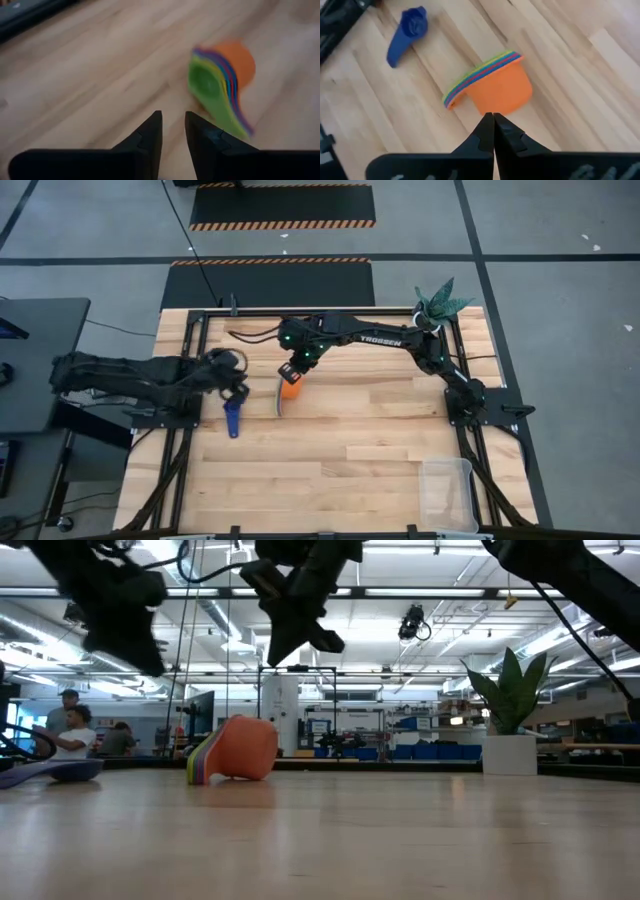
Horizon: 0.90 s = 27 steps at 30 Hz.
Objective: Nest measuring cups in basket
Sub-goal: Stack the dark blue measuring cup on top of the green measuring cup
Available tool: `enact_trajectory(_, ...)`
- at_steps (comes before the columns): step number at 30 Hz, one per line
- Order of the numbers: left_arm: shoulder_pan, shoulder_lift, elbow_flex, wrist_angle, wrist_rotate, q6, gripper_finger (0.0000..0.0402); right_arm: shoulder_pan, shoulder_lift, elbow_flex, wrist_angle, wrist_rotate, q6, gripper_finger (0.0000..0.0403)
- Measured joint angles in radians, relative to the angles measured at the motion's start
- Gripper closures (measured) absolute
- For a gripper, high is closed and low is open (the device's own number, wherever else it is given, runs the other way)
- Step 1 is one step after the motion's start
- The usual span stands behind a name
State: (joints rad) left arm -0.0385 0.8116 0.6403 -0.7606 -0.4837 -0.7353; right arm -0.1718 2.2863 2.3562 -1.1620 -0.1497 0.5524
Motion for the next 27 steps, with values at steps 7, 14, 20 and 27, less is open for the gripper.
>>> enact_trajectory(7, 0.163, 0.189, 0.001, 0.280, 0.138, 0.180, 0.0311, -0.008, 0.004, 0.000, -0.053, 0.019, -0.067, 0.0400)
enact_trajectory(14, 0.234, 0.389, 0.000, 0.391, 0.243, 0.223, 0.0310, -0.003, 0.007, -0.069, -0.095, 0.047, -0.095, 0.0400)
enact_trajectory(20, 0.238, 0.510, -0.001, 0.486, 0.300, 0.301, 0.0311, 0.001, 0.005, -0.186, -0.048, 0.061, -0.111, 0.0400)
enact_trajectory(27, 0.238, 0.627, -0.001, 0.546, 0.396, 0.351, 0.0310, 0.001, 0.005, -0.297, 0.082, 0.051, -0.097, 0.0400)
